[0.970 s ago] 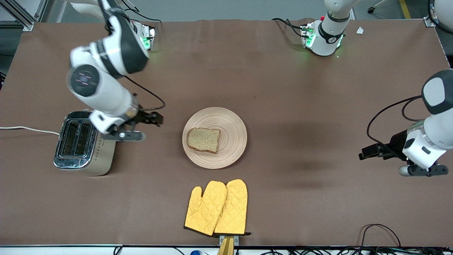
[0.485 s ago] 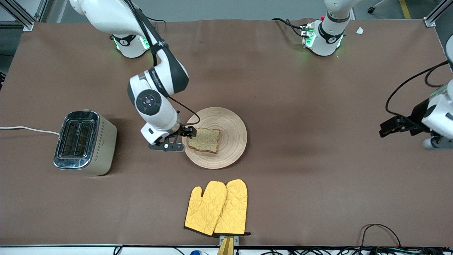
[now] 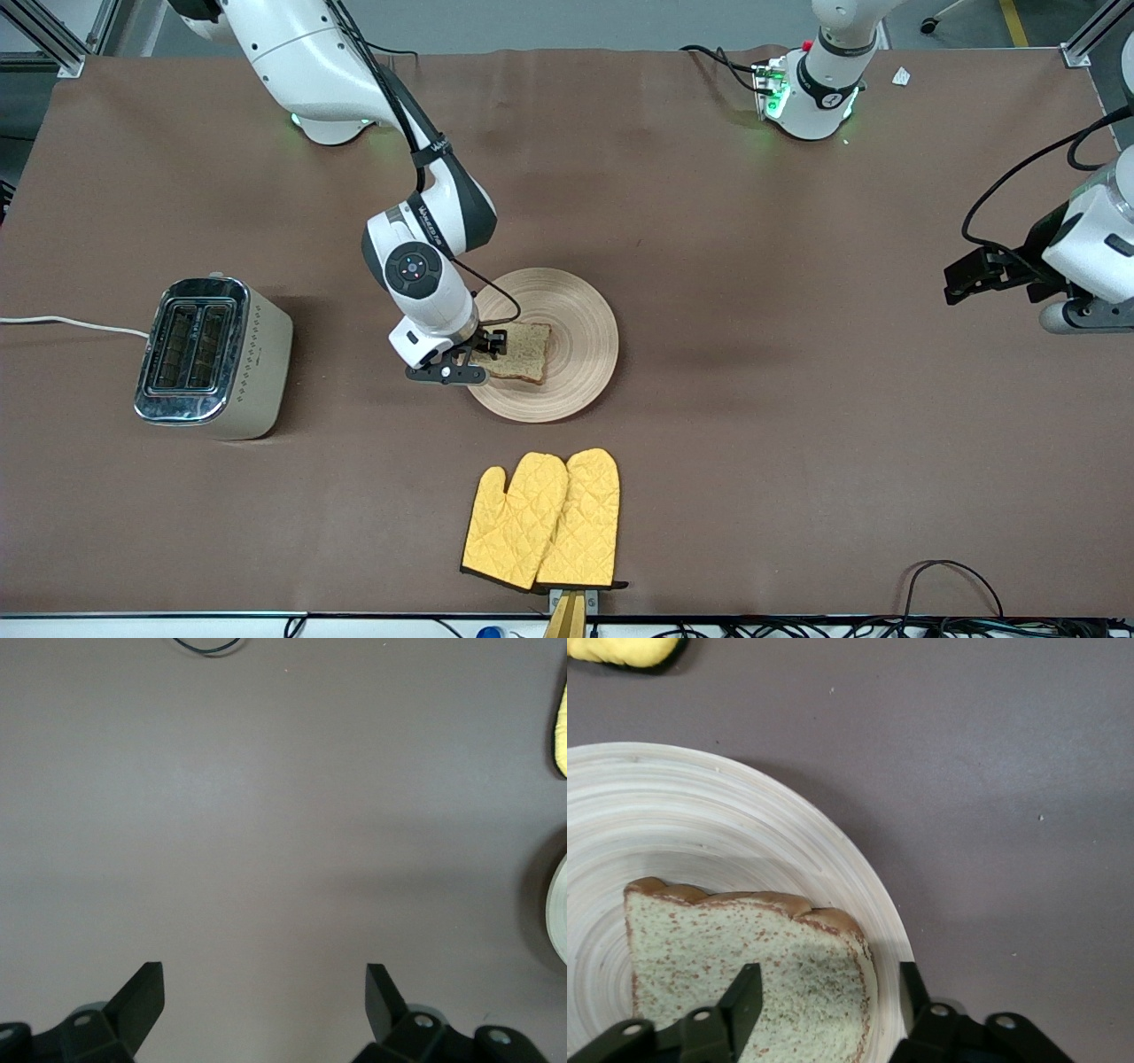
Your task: Move plate and put bread in toaster
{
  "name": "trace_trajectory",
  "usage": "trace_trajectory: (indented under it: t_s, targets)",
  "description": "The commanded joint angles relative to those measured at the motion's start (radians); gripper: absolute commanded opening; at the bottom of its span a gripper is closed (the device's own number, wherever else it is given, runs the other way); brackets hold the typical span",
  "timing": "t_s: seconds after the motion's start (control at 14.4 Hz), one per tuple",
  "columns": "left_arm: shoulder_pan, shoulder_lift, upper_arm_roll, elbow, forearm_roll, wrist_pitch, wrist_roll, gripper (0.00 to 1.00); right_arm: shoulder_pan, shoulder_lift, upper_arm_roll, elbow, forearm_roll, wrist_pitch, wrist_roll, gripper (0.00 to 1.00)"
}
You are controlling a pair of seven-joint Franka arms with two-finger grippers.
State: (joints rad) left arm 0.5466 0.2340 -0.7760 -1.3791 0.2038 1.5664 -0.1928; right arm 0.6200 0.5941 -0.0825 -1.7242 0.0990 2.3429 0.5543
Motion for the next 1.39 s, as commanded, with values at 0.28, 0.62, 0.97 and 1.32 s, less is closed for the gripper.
trace_trajectory:
  t_s: [0.28,0.62,0.97,1.32]
  targets:
    - [-0.34,-0.171,0.384,0.0,-0.102,-0.141,0.067,1.0,0.023,0.009,-0.013,-0.021,0.011,0.012,0.036,0.59]
    - [-0.513,-0.286,0.564,-0.128,-0.147,-0.164,0.059,1.0,0.023,0.029,-0.011,-0.052,0.011,0.076,0.036,0.51]
    - [-0.617,-0.343,0.67,-0.19,-0.141,-0.143,0.055,1.0,0.029,0.029,-0.011,-0.051,0.01,0.073,0.049,0.16]
    - [-0.608,-0.303,0.672,-0.131,-0.133,-0.144,0.076,1.0,0.037,0.012,-0.013,-0.026,0.011,0.032,0.046,0.01]
